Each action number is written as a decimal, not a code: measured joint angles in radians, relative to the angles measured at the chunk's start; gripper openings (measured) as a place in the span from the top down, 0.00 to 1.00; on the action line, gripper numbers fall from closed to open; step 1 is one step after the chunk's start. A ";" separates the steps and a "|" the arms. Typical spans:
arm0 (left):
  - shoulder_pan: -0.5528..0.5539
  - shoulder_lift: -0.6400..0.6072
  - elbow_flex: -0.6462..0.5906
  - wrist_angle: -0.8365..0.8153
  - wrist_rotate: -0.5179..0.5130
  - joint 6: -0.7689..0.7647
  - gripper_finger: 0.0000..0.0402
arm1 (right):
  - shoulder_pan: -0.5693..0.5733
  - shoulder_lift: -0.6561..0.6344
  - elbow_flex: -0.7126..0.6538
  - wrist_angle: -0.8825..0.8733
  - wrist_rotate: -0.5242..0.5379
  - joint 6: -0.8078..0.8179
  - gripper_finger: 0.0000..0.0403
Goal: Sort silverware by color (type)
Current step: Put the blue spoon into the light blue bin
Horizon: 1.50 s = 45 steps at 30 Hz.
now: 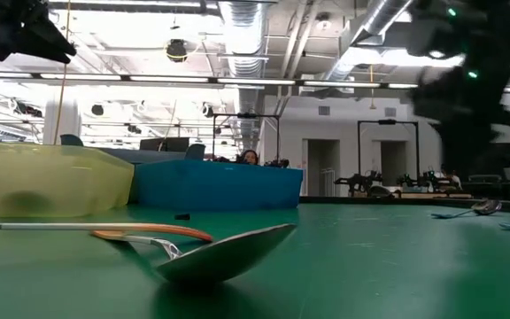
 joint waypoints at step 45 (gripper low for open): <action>0.000 0.000 0.000 0.017 -0.023 0.037 0.70 | -0.543 0.232 -0.021 -0.110 -0.272 -0.463 0.39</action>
